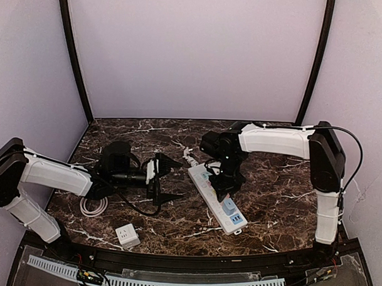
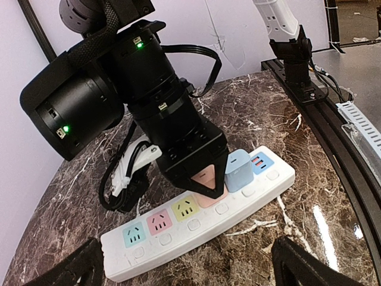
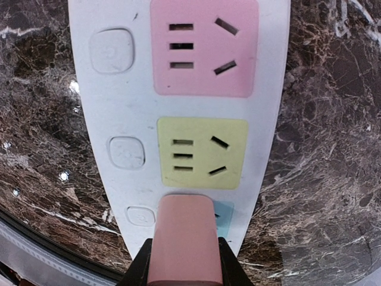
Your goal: Insert the plug
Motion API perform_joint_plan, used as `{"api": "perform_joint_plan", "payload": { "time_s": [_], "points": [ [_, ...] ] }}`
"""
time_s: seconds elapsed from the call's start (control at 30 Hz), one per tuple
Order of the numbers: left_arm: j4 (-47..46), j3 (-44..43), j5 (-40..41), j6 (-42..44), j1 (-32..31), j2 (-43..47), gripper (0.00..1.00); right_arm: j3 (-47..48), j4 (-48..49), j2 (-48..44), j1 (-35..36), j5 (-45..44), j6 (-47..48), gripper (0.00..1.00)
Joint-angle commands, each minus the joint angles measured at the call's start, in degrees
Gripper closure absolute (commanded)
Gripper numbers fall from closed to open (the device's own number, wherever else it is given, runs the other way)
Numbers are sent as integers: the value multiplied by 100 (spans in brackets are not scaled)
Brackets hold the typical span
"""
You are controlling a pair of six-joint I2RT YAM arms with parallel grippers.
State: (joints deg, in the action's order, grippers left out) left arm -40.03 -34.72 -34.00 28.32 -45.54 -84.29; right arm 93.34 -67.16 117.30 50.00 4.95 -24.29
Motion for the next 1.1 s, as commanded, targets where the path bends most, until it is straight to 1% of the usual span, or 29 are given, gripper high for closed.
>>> {"api": "perform_joint_plan", "payload": {
  "time_s": [0.0, 0.17, 0.33, 0.87, 1.07],
  "points": [
    [108, -49, -53, 64, 28, 139, 2, -673, 478, 351, 90, -23, -287, 100],
    [110, -36, -50, 69, 27, 153, 2, -1250, 1032, 545, 146, 51, -400, 100],
    [110, -35, -56, 63, 28, 164, 2, -1457, 1227, 640, 159, -20, -487, 100],
    [254, -69, -104, 127, 28, 162, 2, -1196, 1257, 1495, 265, -96, -315, 100],
    [285, -75, -113, 130, 28, 165, 2, -1187, 1483, 1857, 317, -78, -309, 100]
  ]
}}
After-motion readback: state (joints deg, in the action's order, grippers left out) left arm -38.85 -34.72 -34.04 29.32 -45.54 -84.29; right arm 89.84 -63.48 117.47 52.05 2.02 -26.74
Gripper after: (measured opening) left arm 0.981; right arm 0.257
